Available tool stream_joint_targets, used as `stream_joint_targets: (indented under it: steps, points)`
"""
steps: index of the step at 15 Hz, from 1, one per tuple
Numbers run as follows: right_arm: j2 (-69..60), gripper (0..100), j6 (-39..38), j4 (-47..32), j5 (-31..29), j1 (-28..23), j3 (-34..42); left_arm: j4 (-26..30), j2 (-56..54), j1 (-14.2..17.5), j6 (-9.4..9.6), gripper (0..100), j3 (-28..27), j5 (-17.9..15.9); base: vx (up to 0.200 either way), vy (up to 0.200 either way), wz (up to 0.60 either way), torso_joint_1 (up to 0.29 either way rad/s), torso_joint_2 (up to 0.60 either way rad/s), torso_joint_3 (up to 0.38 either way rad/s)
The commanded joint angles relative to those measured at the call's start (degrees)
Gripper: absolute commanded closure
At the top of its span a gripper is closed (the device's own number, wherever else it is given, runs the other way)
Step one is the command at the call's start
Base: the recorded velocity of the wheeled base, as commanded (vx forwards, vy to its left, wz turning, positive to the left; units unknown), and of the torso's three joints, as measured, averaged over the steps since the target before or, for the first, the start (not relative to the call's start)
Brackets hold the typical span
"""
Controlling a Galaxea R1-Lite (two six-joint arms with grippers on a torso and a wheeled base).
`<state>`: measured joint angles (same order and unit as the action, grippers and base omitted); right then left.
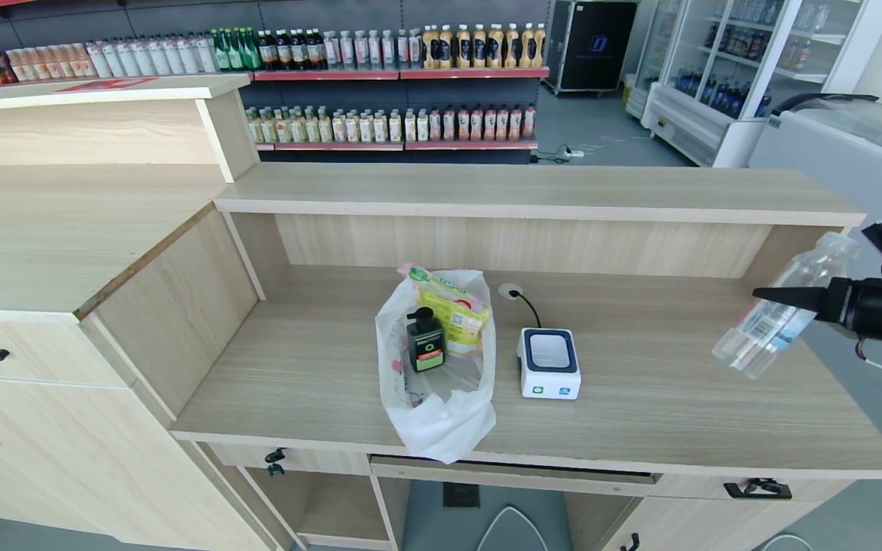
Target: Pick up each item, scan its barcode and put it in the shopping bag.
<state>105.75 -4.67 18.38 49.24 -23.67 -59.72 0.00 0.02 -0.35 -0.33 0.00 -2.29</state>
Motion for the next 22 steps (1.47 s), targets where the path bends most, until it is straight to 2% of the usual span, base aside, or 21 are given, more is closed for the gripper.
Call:
stream_joint_targets:
  steps: [1, 2, 6, 12, 16, 18, 22]
  points:
    - [-16.46, 100, -2.71, -8.72, 4.64, 7.50, -2.42, 0.00, 0.06, 0.00, -0.02, 0, 0.00, 0.01, 0.000, 0.000, 0.00, 0.000, 0.00, 0.000]
    - [-21.11, 100, -4.65, -10.65, 4.38, 12.34, -2.33, 0.00, 0.06, 0.00, -0.02, 0, 0.00, 0.01, 0.000, 0.000, 0.00, 0.000, 0.00, 0.000]
    - [-33.24, 100, -9.83, -17.68, 4.29, 23.32, -1.80, 0.00, 0.06, 0.00, -0.02, 0, 0.00, 0.01, 0.000, 0.000, 0.00, 0.000, 0.00, 0.000]
    - [-34.83, 100, -9.48, -19.53, 4.02, 30.79, -1.19, 0.00, 0.06, 0.00, -0.02, 0, 0.00, 0.01, 0.000, 0.000, 0.00, 0.000, 0.00, 0.000]
    - [-42.12, 100, -9.31, -27.70, 3.85, 37.82, -0.13, 0.00, 0.06, 0.00, -0.02, 0, 0.00, 0.01, 0.000, 0.000, 0.00, 0.000, 0.00, 0.000]
    - [-44.58, 100, -8.51, -27.70, 3.85, 39.05, 2.94, 0.00, 0.06, 0.00, -0.02, 0, 0.00, 0.01, 0.000, 0.000, 0.00, 0.000, 0.00, 0.000]
    - [-43.61, 100, -7.99, -27.35, 3.94, 39.05, 2.77, 0.00, 0.06, 0.00, -0.02, 0, 0.00, 0.01, 0.000, 0.000, 0.00, 0.000, 0.00, 0.000]
